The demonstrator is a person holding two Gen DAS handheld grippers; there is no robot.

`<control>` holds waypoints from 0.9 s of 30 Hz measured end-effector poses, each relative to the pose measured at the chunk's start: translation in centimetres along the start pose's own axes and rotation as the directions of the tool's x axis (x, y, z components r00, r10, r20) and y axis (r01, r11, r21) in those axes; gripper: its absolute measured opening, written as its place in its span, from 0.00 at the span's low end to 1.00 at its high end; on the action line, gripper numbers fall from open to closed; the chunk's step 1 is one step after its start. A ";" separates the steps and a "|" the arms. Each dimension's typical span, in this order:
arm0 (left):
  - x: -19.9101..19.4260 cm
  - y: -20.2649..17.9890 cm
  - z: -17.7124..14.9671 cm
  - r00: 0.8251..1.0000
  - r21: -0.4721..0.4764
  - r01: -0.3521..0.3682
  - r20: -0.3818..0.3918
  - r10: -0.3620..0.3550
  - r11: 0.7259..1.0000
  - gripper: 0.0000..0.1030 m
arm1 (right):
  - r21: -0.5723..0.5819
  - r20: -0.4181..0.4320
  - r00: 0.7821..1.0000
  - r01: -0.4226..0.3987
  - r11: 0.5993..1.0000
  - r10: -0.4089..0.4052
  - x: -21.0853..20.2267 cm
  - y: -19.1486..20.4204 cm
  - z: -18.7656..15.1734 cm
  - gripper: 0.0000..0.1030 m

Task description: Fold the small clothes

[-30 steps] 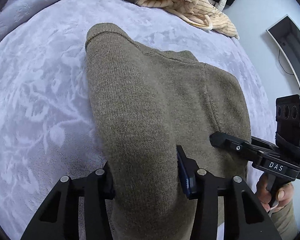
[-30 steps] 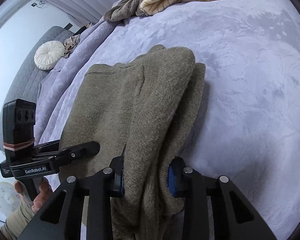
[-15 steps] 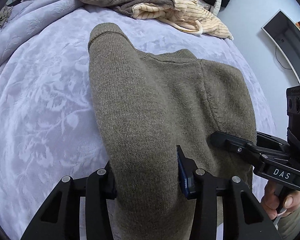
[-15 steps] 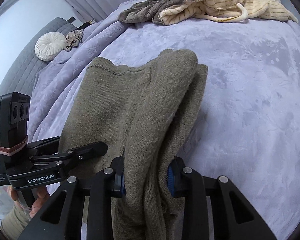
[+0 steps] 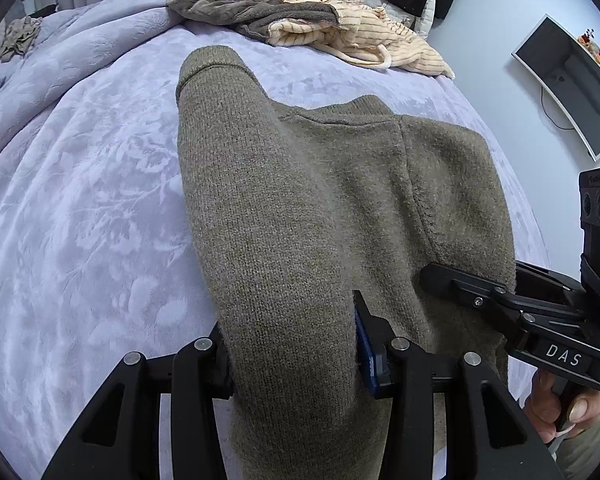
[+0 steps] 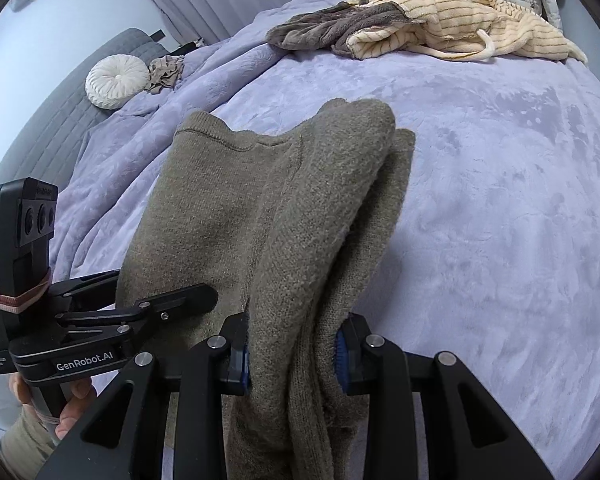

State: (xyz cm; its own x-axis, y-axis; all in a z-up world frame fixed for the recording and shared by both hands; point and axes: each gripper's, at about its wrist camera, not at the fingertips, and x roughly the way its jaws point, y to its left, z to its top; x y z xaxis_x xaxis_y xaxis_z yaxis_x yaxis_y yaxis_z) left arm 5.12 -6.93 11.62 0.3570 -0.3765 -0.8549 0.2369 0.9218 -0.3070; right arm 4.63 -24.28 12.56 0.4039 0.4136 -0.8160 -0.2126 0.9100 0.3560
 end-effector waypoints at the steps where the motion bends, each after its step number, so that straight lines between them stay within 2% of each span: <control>1: -0.2 -0.1 -0.3 1.000 0.002 -0.004 0.002 0.004 1.000 0.45 | -0.001 0.000 1.000 0.000 1.000 0.000 -0.2 0.2 -0.4 0.32; 27: -4.2 0.8 -9.4 0.998 -0.009 -0.055 0.006 0.055 0.998 0.45 | -0.069 -0.026 1.000 0.007 0.998 -0.009 -2.0 6.4 -8.7 0.32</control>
State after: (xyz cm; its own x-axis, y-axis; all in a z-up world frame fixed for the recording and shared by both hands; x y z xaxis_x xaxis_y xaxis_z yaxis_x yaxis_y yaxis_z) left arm -4.65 -3.74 11.04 0.3748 -0.3261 -0.8679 0.2094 0.9417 -0.2634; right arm -5.29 -19.54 12.49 0.3824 0.4047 -0.8306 -0.2709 0.9086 0.3180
